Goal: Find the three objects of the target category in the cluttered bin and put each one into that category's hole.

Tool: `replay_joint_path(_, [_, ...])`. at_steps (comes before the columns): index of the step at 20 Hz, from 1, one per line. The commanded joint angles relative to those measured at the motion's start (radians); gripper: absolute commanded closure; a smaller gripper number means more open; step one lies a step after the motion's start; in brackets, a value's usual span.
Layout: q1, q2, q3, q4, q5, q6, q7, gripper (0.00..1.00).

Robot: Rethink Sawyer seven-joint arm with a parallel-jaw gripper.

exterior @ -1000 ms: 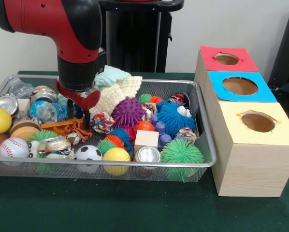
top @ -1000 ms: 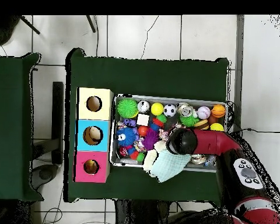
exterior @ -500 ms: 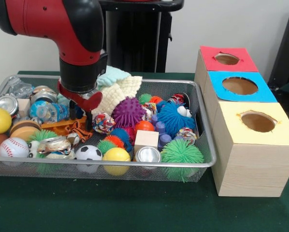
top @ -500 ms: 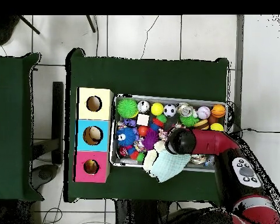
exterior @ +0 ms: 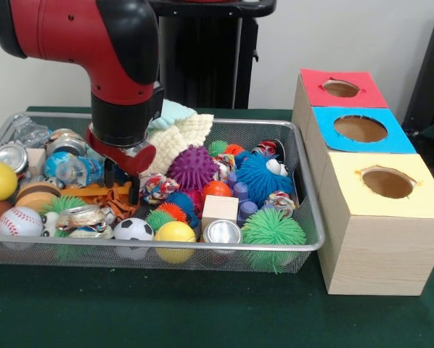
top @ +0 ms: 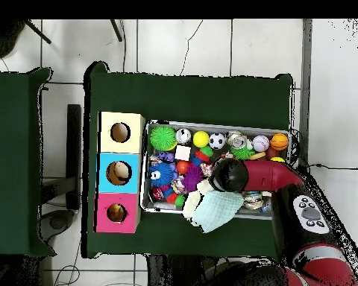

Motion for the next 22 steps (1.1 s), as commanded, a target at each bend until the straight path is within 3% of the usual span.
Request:
replay_joint_path(1, [0.022, 0.136, 0.063, -0.052, -0.041, -0.118, -0.032, 0.00])
replay_joint_path(10, [0.007, 0.061, 0.077, 0.013, -0.008, -0.068, -0.043, 0.00])
replay_joint_path(22, [-0.006, -0.102, 0.092, 0.081, 0.048, 0.085, -0.108, 0.00])
